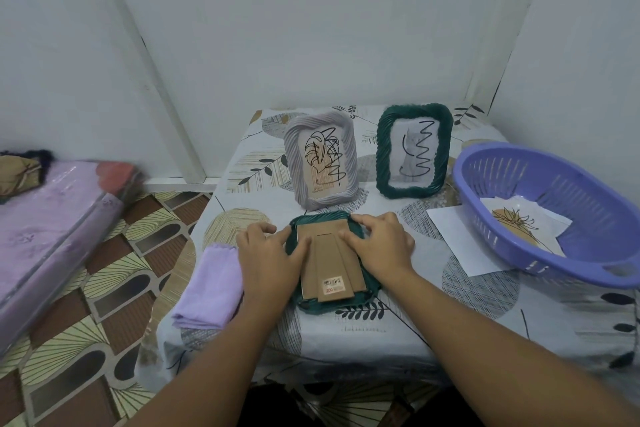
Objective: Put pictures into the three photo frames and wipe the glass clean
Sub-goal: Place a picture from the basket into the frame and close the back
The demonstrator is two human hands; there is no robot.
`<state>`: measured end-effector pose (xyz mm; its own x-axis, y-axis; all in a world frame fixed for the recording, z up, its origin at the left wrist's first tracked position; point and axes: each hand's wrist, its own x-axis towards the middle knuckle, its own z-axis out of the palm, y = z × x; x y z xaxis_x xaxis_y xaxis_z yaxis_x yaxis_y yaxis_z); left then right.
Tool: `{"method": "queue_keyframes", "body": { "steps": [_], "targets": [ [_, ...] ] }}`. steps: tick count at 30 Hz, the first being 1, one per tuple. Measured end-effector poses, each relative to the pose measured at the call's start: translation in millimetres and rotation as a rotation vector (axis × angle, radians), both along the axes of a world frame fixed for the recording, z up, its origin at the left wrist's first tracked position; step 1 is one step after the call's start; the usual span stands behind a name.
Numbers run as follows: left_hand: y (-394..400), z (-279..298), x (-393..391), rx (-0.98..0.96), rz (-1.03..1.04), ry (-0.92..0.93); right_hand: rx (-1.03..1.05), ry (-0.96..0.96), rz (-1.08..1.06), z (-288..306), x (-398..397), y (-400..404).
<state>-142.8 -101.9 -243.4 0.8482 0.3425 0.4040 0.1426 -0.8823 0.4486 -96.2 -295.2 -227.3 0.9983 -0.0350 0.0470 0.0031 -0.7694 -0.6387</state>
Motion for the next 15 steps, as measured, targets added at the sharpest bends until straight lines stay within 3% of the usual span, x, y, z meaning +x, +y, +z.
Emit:
{"method": "queue_keyframes", "body": {
  "steps": [15],
  "targets": [
    [1.8,3.5,3.8,-0.192,-0.04,0.002,-0.02,0.027,0.0,-2.0,3.3,-0.7]
  ]
}}
